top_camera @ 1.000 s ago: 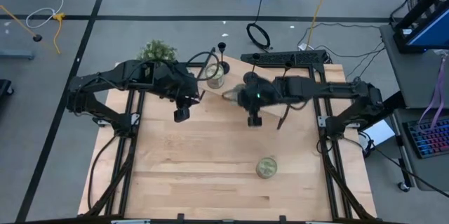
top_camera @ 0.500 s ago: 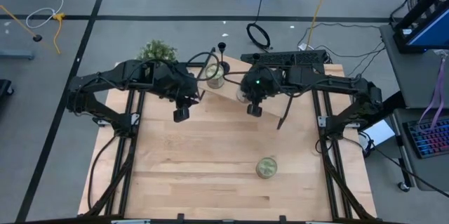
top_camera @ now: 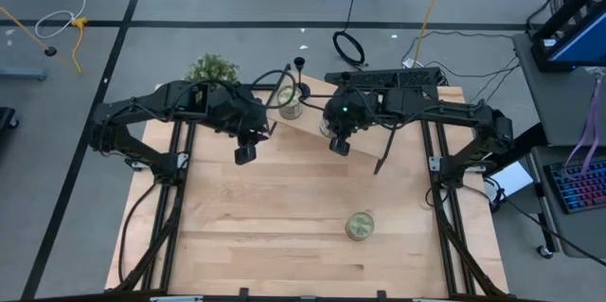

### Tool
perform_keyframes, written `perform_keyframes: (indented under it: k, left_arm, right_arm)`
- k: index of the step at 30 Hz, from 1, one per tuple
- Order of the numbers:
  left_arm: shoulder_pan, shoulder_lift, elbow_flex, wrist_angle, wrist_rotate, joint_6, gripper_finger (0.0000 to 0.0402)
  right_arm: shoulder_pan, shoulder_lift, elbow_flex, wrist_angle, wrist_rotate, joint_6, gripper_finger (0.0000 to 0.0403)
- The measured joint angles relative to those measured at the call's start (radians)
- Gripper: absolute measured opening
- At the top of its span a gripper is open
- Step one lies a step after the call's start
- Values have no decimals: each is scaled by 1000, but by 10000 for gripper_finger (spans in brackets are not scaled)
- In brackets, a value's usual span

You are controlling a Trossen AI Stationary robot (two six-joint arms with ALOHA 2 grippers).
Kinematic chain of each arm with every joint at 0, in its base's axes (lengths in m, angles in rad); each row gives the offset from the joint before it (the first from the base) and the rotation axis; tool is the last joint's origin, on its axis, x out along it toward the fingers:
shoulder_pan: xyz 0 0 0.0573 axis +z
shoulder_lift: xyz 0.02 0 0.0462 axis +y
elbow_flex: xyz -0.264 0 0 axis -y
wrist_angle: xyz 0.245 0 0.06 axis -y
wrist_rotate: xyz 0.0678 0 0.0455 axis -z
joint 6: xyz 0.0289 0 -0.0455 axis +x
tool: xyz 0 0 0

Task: Pick & Place candle stick holders
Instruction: Align the top silver scented candle with the other silver scented candle on the shelf

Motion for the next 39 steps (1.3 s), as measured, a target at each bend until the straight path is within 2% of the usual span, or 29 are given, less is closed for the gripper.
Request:
perform_keyframes:
  k: [11,17,22,27,39]
  left_arm:
    - [0,0,0,3,0,-8,97]
    - [0,0,0,3,0,-10,97]
    - [0,0,0,4,0,-12,97]
    - [0,0,0,5,0,-16,97]
    - [0,0,0,5,0,-37,97]
  right_arm:
    - [-5,41,-12,77,2,-28,16]
    - [-5,43,-12,67,7,-35,49]
    - [-4,42,-14,59,122,-62,83]
    - [-5,42,-15,59,129,-93,102]
    - [15,41,-15,62,124,-91,104]
